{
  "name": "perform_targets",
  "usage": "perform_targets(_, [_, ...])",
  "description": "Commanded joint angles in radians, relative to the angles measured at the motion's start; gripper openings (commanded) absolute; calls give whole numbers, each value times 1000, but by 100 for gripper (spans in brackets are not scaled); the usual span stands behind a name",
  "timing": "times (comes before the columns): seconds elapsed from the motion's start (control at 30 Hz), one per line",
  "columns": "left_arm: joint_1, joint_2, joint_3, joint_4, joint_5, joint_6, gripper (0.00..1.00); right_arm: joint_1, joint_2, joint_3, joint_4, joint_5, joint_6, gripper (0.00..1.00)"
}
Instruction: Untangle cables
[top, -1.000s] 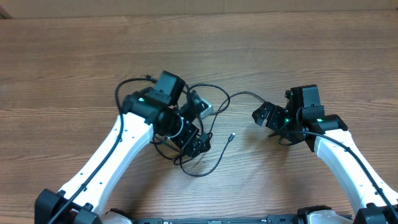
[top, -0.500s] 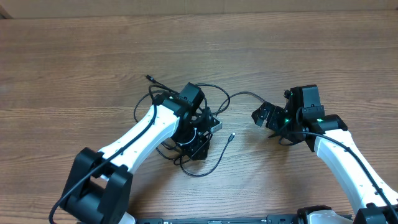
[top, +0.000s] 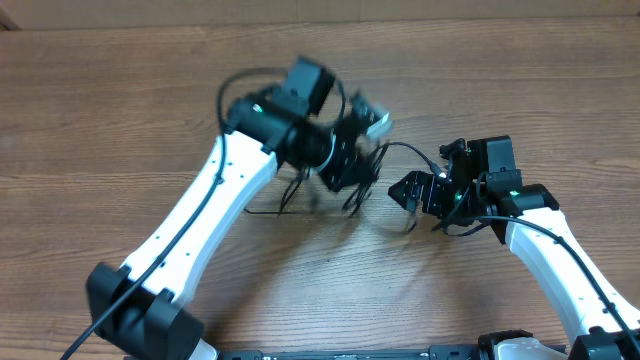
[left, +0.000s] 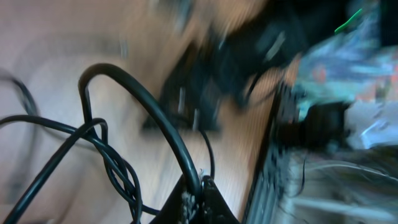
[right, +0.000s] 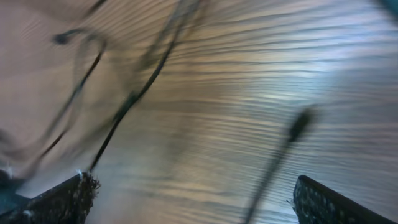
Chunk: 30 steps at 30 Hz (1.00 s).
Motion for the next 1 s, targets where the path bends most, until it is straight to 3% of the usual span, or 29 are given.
perform_targets(0.0, [-2, -32, 160, -7, -30, -50, 4, -3, -60, 8, 8, -183, -146, 100])
perform_targets(0.17, [7, -32, 268, -8, -199, -177, 4, -3, -166, 8, 32, -259, -161, 100])
perform_targets(0.43, [26, -32, 317, 18, -204, -235, 4, -3, -375, 8, 55, -301, -161, 100])
perform_targets(0.6, [24, -32, 317, 47, -18, -235, 4, -3, -470, 8, 109, -264, -150, 100])
perform_targets(0.83, [24, -32, 317, 46, 307, -235, 4, -3, -474, 8, 191, 17, 8, 100])
perform_targets(0.97, [23, -32, 317, 38, 385, -235, 4, -3, -454, 8, 243, 32, 9, 100])
